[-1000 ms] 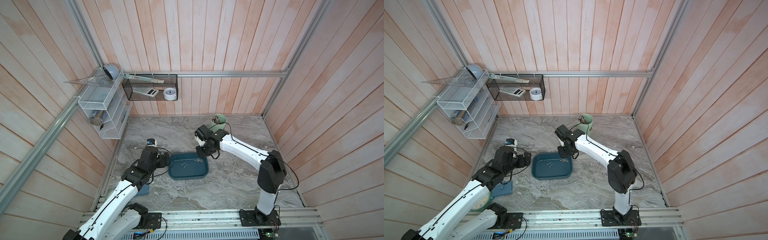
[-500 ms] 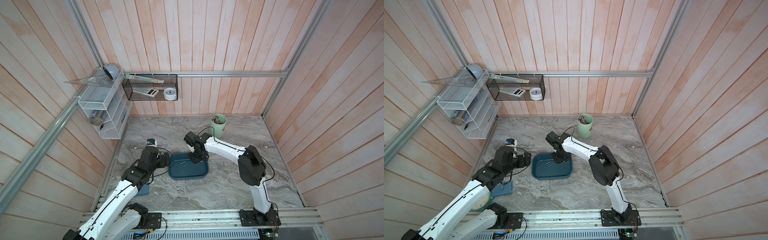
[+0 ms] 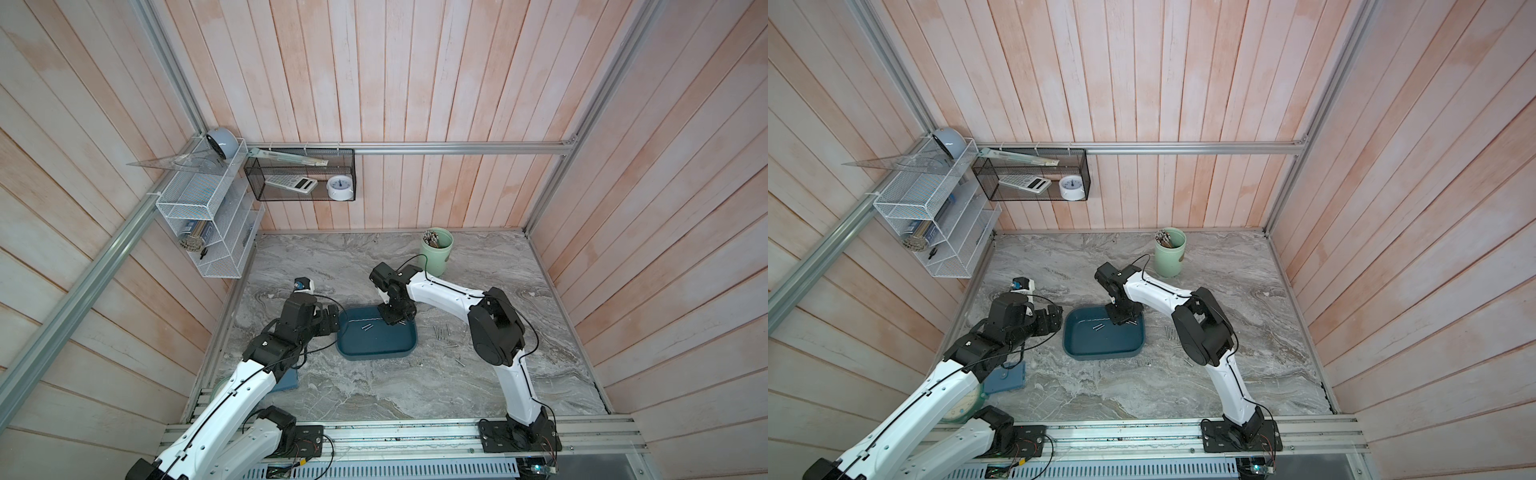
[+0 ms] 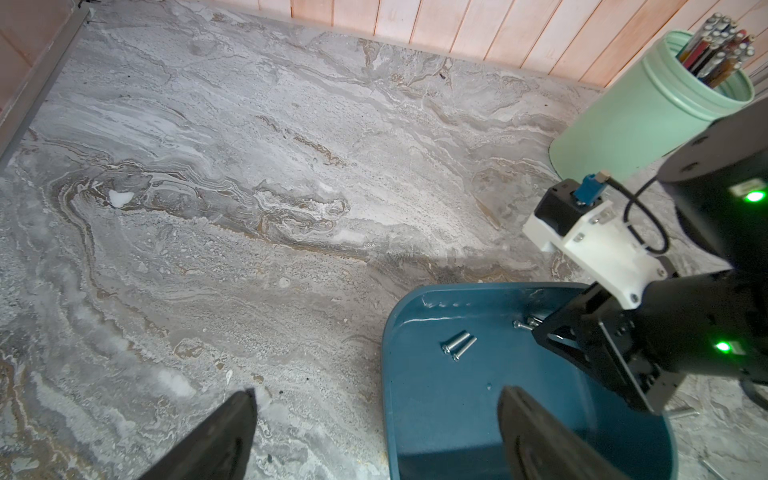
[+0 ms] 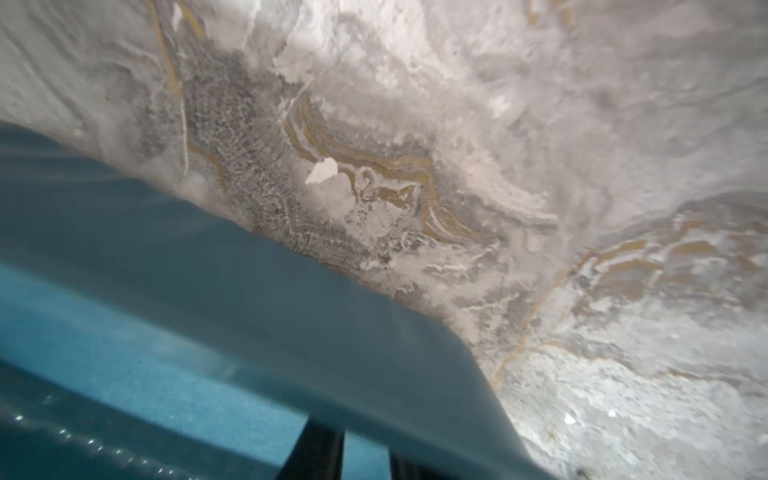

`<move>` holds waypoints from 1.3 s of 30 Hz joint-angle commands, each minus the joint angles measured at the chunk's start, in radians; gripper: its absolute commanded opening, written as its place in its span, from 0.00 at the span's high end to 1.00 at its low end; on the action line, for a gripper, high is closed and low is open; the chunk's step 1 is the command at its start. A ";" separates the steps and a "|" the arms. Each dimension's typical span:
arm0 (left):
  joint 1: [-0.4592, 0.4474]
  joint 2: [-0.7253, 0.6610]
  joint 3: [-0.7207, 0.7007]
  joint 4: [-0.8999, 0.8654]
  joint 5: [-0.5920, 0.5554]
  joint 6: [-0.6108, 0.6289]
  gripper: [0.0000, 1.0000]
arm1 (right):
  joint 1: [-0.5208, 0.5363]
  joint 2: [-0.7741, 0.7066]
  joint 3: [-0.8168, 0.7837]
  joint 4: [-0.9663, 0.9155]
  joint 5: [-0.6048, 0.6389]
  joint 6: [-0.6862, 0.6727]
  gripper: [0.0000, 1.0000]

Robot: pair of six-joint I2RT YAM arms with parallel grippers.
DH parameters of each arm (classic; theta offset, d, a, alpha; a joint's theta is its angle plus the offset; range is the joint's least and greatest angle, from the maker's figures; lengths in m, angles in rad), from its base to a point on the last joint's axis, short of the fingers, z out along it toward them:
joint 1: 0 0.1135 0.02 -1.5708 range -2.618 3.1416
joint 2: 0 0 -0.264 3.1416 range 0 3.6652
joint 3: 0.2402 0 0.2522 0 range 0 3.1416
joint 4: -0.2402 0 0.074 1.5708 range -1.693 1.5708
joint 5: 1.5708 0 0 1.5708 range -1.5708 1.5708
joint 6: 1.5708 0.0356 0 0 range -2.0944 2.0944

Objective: Take out the screws from the storage box
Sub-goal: Pick up the screw from the storage box.

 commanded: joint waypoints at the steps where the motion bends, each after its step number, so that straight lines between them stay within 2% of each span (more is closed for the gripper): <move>1: -0.002 0.006 0.007 -0.004 -0.007 0.017 0.04 | -0.002 0.030 0.019 -0.010 -0.020 0.007 0.74; 11: -0.002 0.007 0.009 -0.003 -0.008 0.017 0.04 | -0.001 0.060 0.033 -0.025 0.012 0.004 0.73; 39: -0.002 0.007 0.007 -0.003 -0.007 0.018 0.04 | 0.003 -0.005 -0.026 0.055 0.095 -0.008 0.73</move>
